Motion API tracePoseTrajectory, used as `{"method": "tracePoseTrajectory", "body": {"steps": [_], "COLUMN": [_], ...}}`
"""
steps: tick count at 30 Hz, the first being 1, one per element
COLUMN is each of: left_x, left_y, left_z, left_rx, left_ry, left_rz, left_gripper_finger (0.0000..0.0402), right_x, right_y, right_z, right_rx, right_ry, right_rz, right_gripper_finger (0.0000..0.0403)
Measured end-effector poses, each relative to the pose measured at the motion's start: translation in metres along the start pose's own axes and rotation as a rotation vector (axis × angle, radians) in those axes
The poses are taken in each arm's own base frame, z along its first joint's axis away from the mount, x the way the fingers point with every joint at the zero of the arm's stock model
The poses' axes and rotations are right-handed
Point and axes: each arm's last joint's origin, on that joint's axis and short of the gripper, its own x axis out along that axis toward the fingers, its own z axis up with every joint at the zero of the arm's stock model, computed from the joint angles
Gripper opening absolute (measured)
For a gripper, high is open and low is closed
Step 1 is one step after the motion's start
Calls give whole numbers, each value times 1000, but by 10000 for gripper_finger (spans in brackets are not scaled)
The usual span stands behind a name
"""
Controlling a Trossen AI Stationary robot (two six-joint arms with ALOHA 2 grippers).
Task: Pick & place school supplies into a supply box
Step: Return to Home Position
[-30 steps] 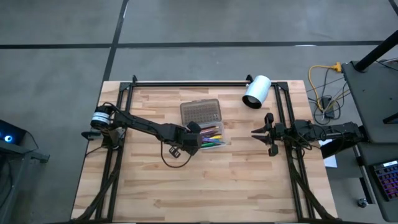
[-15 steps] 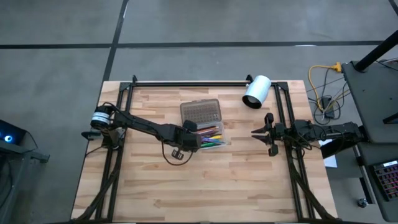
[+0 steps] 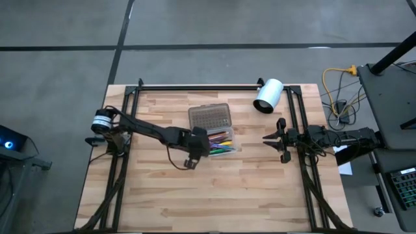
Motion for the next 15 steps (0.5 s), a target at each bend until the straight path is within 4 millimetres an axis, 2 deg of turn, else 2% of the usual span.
{"method": "tracePoseTrajectory", "body": {"steps": [8, 15], "left_x": [-13, -32], "left_y": [3, 2], "left_z": [-1, -33], "left_rx": [-76, -163], "left_ry": [-152, -337], "left_rz": [34, 91], "left_gripper_finger": [99, 99], "right_x": [0, 0], "right_y": [0, 0], "right_z": [0, 0], "right_rx": [0, 0], "right_ry": [-1, 1], "right_rz": [0, 0], "right_gripper_finger": [71, 70]}}
